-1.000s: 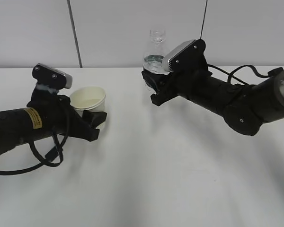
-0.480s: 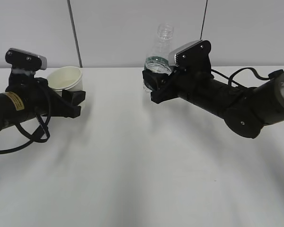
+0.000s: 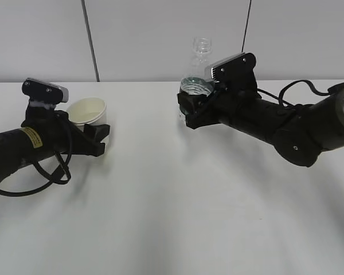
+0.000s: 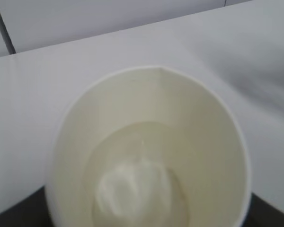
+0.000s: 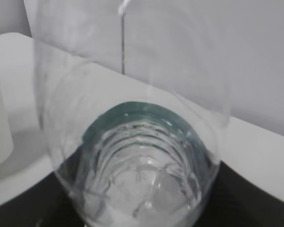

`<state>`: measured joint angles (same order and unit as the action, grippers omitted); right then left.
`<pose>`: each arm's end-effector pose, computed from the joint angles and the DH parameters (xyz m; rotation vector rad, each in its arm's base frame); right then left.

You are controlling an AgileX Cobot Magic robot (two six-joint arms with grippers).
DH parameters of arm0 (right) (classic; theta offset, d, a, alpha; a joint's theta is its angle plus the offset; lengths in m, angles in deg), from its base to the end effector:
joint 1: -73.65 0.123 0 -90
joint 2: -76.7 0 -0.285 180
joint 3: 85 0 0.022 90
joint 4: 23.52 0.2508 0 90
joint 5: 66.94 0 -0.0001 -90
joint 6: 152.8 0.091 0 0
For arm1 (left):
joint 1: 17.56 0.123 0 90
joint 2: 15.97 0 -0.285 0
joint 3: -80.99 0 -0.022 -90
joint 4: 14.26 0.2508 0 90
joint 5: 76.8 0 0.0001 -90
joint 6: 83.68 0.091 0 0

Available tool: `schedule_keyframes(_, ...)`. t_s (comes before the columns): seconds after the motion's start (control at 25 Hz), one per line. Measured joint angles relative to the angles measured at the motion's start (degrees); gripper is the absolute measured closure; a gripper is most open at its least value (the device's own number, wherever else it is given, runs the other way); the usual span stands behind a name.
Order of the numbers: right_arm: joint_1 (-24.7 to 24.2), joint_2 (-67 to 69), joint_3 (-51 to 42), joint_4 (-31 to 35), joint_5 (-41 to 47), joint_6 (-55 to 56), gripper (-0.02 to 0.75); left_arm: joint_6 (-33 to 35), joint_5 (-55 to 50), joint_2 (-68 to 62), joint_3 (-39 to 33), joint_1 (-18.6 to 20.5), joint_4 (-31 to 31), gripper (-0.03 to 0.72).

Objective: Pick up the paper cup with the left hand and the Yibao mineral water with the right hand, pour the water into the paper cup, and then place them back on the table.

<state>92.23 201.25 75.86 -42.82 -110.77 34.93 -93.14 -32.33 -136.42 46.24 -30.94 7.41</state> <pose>0.3864 0.1518 0.1509 -0.5479 1.6937 0.3574 0.3356 -0.1040 0.1161 0.5056 1.9041 -0.3374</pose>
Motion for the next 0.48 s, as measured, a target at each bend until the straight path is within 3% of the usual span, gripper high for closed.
schedule_keyframes(0.48,0.0,-0.6,-0.6,0.1,3.1,0.3,0.305,4.2,4.3,-6.6,2.0,0.0,-3.1,0.255)
